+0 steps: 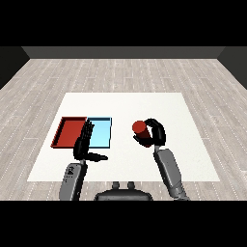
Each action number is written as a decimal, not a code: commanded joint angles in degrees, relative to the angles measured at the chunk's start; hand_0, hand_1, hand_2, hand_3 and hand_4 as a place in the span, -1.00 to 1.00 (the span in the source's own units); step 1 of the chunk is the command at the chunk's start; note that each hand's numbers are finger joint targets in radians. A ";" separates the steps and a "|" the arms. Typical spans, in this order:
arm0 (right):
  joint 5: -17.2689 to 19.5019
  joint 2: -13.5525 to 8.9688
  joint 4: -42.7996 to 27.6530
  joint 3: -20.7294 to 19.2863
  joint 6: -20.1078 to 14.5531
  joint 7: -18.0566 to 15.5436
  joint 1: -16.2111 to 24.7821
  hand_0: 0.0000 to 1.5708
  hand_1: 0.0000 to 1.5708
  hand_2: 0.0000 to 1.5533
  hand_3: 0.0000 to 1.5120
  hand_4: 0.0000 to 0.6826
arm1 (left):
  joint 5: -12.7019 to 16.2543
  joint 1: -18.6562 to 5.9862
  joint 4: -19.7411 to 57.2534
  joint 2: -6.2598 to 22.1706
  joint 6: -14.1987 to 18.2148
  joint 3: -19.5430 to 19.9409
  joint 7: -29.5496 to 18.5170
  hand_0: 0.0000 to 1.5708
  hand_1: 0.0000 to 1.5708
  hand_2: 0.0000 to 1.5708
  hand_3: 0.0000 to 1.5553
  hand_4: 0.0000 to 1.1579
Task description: Pick the red can and put it in the red box
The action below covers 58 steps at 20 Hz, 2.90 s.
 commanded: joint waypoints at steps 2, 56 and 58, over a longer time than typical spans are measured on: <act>-1.12 1.38 7.21 9.34 -13.43 -2.35 -9.15 0.84 0.84 0.81 0.83 0.86 | -1.97 -6.01 0.61 -0.17 2.43 -2.11 7.30 -1.00 -1.00 -1.00 -1.00 -1.00; -6.11 1.42 -1.85 24.79 -20.20 -6.76 -6.31 0.91 0.91 0.87 0.85 0.87 | 12.98 -17.56 27.31 -0.15 23.63 -24.35 -3.25 -1.00 -1.00 -1.00 -1.00 -1.00; -11.09 1.42 4.45 27.34 -24.01 -10.82 -11.52 0.95 0.95 0.89 0.86 0.90 | 12.24 -18.53 30.51 -0.15 26.20 -21.41 -3.62 -1.00 -1.00 -1.00 -1.00 0.42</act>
